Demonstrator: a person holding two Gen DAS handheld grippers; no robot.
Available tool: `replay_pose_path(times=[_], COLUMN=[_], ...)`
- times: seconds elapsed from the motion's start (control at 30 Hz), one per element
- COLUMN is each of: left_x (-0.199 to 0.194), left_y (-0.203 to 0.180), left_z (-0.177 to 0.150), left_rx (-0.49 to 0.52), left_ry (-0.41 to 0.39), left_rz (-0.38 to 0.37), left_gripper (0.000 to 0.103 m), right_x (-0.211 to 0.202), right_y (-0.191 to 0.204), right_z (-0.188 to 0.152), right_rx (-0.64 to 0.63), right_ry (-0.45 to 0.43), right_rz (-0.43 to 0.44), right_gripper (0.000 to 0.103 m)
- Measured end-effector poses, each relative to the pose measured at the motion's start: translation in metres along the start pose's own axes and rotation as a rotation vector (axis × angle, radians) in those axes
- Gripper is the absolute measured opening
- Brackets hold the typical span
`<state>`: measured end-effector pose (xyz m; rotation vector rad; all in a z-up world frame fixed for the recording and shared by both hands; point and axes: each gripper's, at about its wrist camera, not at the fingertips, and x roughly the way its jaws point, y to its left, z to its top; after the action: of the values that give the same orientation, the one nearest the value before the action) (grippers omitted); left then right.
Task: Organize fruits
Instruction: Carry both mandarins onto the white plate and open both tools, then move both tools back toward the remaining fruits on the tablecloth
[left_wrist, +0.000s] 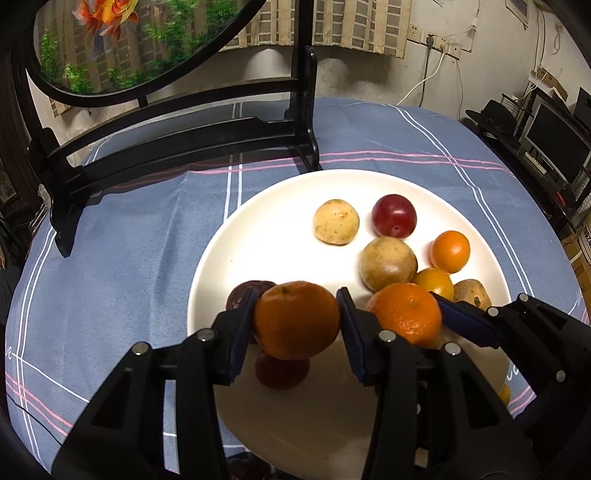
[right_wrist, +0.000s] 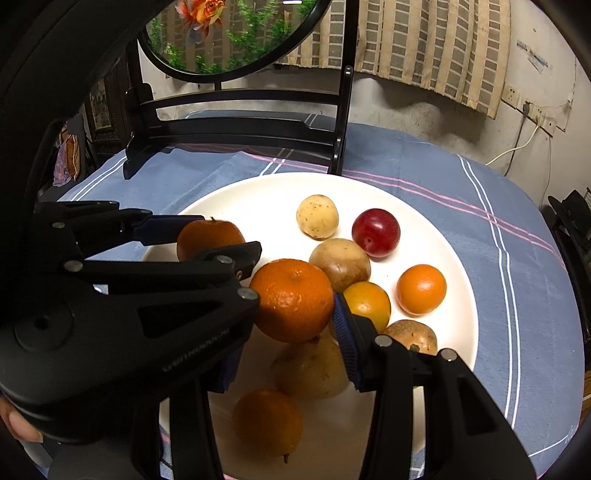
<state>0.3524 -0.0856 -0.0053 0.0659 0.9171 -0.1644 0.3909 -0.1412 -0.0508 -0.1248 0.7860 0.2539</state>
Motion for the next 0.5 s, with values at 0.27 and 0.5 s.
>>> replay_pose_path(times=[0.27, 0.5], left_x=[-0.008, -0.044], left_y=[0.005, 0.021], left_z=[0.003, 0.001], left_rx=[-0.025, -0.068], left_ry=[-0.019, -0.071], left_rz=[-0.01, -0.041], left_gripper=[0.06, 0.07], right_x=[-0.013, -0.046], right_y=[-0.001, -0.031], right_z=[0.0, -0.007], right_rx=[-0.002, 0.136], right_ry=[-0.065, -0.119], right_rz=[-0.029, 0.044], right_gripper=[0.058, 0.058])
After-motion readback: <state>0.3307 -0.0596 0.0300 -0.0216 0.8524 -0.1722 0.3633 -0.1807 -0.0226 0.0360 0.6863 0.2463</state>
